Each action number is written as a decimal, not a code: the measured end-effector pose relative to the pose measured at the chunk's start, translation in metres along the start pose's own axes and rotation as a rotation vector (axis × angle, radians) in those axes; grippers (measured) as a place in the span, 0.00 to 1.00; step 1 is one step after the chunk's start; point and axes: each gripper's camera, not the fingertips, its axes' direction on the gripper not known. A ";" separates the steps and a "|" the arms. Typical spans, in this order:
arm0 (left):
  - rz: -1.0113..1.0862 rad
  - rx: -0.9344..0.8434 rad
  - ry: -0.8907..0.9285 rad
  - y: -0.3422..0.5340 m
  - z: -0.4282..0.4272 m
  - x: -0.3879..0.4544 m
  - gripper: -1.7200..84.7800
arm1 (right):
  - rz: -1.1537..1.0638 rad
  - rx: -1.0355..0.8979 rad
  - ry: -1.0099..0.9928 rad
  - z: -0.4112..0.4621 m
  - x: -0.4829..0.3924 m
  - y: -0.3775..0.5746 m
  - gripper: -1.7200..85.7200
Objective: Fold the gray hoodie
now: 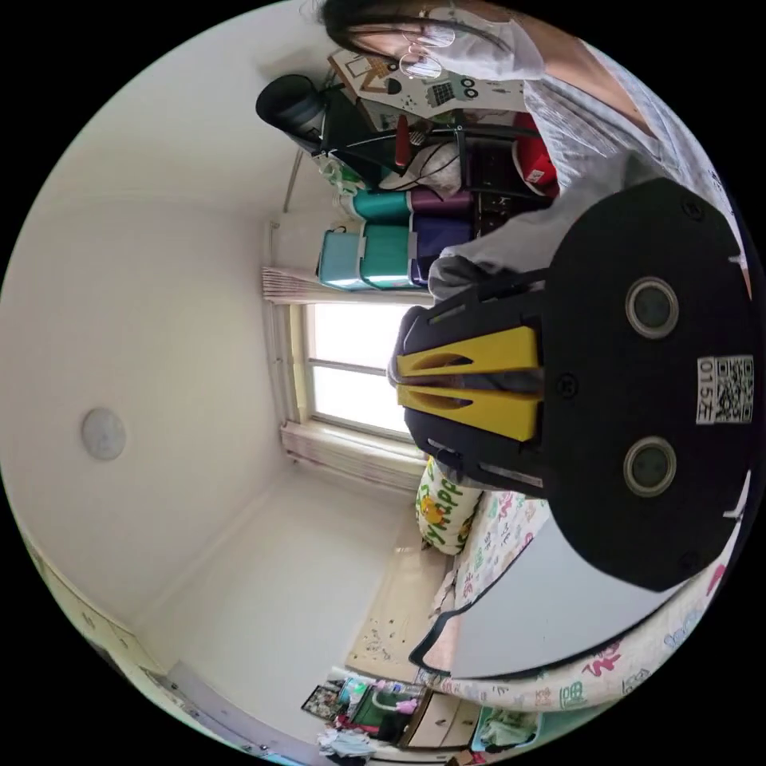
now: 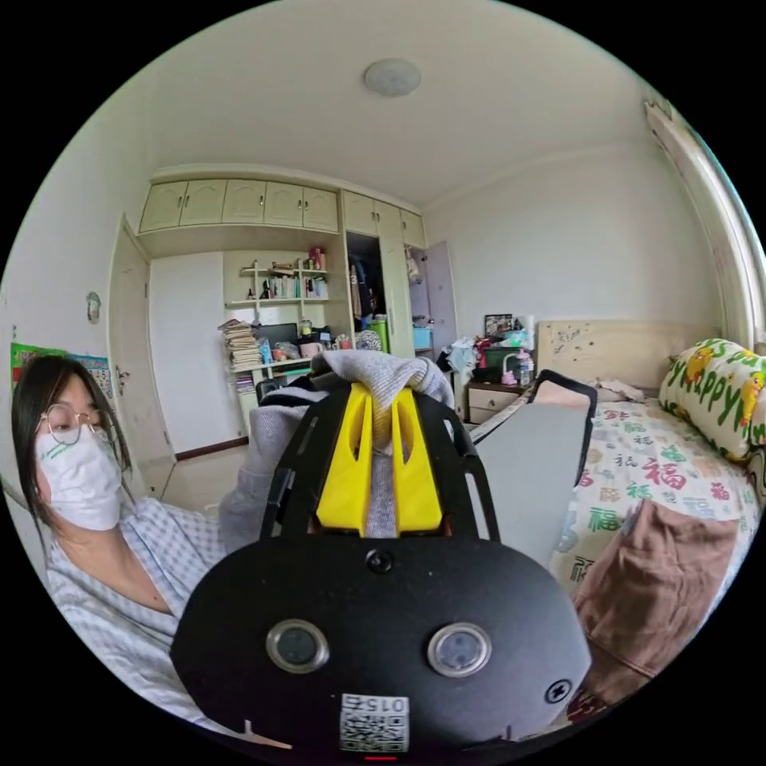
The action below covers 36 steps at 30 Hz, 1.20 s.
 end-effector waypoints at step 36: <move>0.159 -1.071 -0.304 0.073 0.201 -0.084 0.07 | 0.500 -0.226 -0.266 0.219 0.239 0.087 0.16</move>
